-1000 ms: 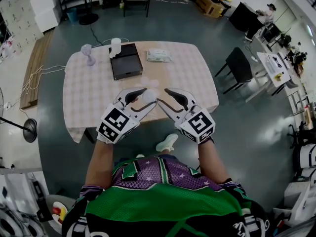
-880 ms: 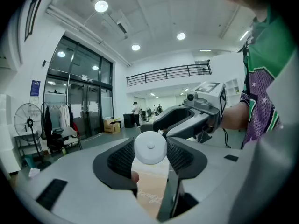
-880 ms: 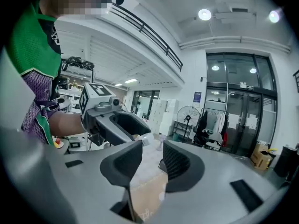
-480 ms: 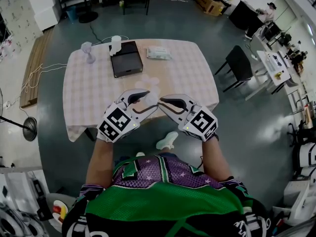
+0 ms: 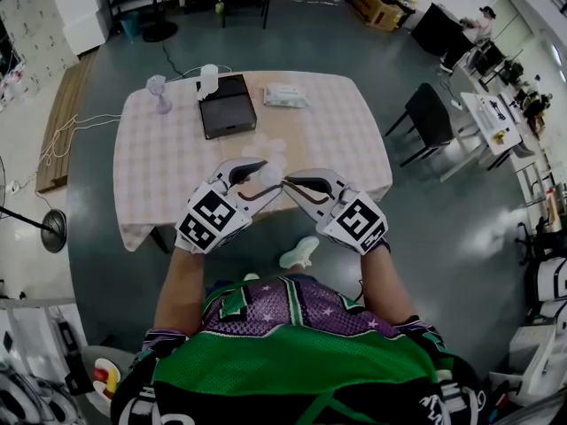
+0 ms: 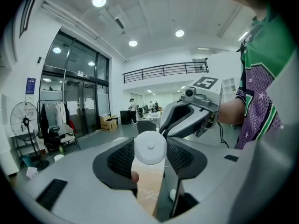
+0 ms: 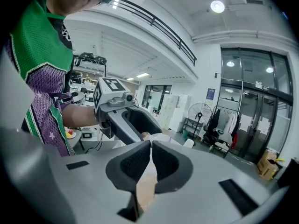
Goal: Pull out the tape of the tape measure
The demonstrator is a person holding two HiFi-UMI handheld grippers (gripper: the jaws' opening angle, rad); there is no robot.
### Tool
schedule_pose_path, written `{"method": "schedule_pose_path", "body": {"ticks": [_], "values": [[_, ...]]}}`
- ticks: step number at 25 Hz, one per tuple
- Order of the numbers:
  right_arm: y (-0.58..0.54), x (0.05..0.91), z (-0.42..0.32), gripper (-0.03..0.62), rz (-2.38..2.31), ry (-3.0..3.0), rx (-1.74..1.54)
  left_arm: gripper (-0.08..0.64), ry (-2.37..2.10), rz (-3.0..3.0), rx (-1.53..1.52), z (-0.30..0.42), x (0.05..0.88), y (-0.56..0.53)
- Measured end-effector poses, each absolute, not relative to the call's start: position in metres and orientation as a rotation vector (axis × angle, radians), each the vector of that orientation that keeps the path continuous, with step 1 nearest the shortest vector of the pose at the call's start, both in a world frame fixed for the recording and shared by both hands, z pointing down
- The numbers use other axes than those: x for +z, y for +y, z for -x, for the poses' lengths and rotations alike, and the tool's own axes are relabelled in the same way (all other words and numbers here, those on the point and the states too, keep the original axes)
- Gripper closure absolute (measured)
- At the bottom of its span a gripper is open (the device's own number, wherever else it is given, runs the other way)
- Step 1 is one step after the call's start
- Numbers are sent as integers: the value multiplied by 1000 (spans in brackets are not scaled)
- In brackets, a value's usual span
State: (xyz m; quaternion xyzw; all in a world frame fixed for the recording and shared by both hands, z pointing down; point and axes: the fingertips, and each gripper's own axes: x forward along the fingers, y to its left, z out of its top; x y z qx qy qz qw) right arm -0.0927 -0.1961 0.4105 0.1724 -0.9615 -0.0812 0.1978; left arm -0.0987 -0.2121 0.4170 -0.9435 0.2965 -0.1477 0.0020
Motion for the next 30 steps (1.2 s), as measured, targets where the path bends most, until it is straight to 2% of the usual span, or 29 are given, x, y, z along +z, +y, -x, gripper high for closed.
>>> {"method": "schedule_pose_path", "body": {"ticks": [13, 30], "values": [[-210, 415, 79, 580, -665, -2667, -211, 320, 1056, 3014, -443, 97, 425, -220], [-256, 411, 11, 580, -1104, -2693, -8, 319, 1403, 2948, -489, 148, 447, -246]]}}
